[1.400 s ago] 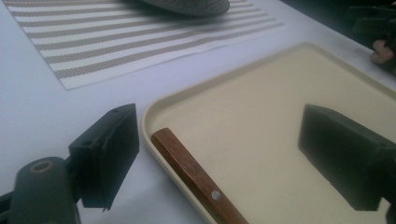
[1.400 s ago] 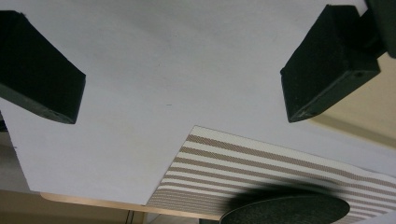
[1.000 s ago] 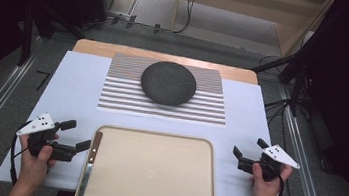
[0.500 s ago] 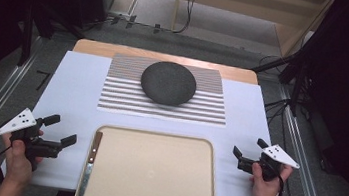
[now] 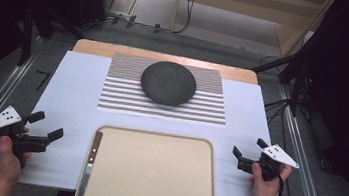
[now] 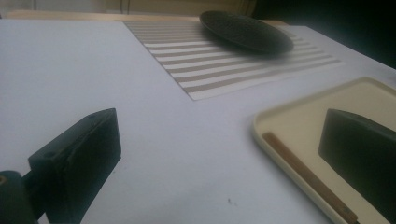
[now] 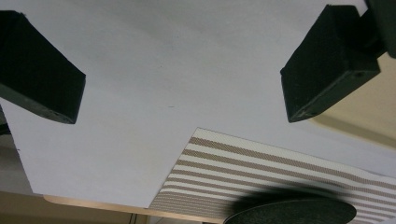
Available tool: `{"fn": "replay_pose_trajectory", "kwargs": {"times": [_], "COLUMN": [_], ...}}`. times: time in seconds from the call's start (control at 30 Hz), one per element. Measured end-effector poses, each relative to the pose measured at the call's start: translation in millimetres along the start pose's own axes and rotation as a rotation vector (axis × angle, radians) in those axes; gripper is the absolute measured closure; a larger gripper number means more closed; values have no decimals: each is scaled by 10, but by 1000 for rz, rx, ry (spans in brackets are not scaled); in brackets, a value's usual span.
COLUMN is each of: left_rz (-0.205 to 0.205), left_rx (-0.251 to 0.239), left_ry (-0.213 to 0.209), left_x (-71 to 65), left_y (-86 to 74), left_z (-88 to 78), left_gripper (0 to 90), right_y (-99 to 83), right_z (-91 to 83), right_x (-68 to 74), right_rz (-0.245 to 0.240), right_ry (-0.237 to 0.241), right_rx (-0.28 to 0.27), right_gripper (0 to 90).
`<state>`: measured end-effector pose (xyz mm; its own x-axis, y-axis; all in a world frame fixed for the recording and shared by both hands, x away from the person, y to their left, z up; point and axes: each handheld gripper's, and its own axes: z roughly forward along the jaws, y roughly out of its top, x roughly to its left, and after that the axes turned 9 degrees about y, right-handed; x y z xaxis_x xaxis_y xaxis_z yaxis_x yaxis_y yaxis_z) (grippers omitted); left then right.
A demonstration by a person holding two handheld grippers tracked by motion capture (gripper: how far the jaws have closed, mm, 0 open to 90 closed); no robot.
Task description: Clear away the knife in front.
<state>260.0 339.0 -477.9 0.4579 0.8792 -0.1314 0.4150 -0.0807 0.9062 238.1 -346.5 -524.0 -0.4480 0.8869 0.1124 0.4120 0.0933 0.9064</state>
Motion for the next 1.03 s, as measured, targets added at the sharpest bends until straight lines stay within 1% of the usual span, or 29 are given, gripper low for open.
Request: {"fn": "replay_pose_trajectory", "kwargs": {"times": [0.03, 0.07, 0.17, 0.23, 0.27, 0.3, 0.4, 0.47, 0.5, 0.53, 0.57, 0.6, 0.67, 0.7, 0.73, 0.83, 0.93, 1.03], "left_rz": [-3, 0, 0, -4, -9, -9, -22, -37, -37, -46, -46, -58, -74, -89, -93, -90, -73, -71], "left_rx": [-1, 5, 2, -1, -12, -12, -20, -17, -19, -35, -35, -49, -63, -69, -72, -71, -59, -55], "left_ry": [6, 20, 29, 41, 56, 56, 62, 80, 79, 67, 67, 62, 53, 48, 47, 45, 53, 55], "left_x": [19, 44, 72, 93, 115, 115, 130, 131, 131, 134, 134, 146, 171, 180, 189, 184, 160, 158], "left_y": [-10, -22, -37, -56, -71, -71, -97, -119, -123, -130, -130, -137, -143, -145, -147, -149, -148, -148], "left_z": [-1, -2, -7, -10, -13, -13, -3, 23, 32, 17, 17, 6, -9, -14, -18, -11, 12, 18], "left_gripper": [0, 0, 0, 0, 0, 0, 0, 0, 0, 0, 0, 0, 0, 0, 0, 0, 0, 0], "right_y": [0, 0, 1, 1, 1, 1, 1, 1, 1, 1, 1, 1, 2, 3, 3, 4, 5, 5], "right_z": [0, 1, 3, 3, 4, 4, 4, 3, 4, 6, 6, 6, 7, 10, 10, 12, 16, 18], "right_x": [2, 1, 2, 3, 3, 3, 4, 6, 5, 6, 6, 6, 7, 9, 9, 11, 11, 10], "right_rz": [2, 0, -1, 0, 0, 0, 0, 1, -2, -3, -3, -5, -6, -6, -6, -10, -11, -14], "right_ry": [0, 0, -2, -2, -2, -2, -2, -2, -2, -2, -2, -2, -2, -3, -3, -4, -2, -3], "right_rx": [1, 2, 4, 5, 5, 5, 4, 6, 6, 5, 5, 5, 7, 8, 8, 13, 14, 15], "right_gripper": [0, 0, 0, 0, 0, 0, 0, 0, 0, 0, 0, 0, 0, 0, 0, 0, 0, 0]}}
